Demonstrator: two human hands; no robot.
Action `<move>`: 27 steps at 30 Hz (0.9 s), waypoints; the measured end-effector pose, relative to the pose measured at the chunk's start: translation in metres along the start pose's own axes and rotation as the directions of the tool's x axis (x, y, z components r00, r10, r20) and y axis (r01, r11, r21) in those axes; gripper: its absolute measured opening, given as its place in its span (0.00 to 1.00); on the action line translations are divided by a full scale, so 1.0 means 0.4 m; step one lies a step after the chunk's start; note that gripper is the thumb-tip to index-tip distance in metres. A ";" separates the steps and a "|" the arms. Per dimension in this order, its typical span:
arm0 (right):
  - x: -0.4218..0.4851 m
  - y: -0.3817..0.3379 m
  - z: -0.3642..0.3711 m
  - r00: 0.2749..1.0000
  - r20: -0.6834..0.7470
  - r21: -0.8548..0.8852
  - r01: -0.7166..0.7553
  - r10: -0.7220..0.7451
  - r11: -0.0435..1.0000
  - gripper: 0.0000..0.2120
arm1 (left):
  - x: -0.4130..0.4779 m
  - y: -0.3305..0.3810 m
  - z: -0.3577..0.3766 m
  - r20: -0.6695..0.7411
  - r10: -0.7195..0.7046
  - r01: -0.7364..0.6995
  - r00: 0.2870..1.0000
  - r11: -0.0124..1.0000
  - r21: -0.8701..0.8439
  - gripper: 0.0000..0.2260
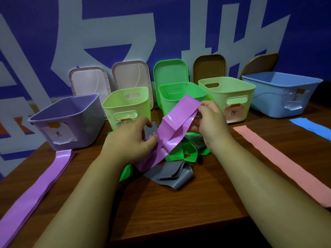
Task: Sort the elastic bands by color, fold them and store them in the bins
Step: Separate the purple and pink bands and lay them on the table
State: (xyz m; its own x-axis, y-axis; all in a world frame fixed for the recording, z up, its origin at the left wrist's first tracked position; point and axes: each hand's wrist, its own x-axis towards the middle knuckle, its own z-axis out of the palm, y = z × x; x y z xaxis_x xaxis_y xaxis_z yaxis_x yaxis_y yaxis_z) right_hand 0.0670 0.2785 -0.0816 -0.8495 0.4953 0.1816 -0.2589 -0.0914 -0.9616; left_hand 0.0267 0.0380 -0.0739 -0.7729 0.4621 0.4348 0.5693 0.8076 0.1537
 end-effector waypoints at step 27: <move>-0.023 0.007 -0.003 0.983 0.020 -0.262 0.181 -0.182 0.948 0.04 | 0.122 0.100 -0.184 -0.332 0.426 -0.494 0.841 0.856 -0.154 0.06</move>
State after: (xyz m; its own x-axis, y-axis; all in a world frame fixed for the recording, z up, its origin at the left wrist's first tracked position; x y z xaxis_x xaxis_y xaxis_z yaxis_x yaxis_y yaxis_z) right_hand 0.0746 0.2747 -0.0863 -0.7972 0.4862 0.3578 -0.2784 0.2297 -0.9326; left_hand 0.0324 0.0659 0.0188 -0.3147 0.6114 0.7260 0.9123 0.4061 0.0533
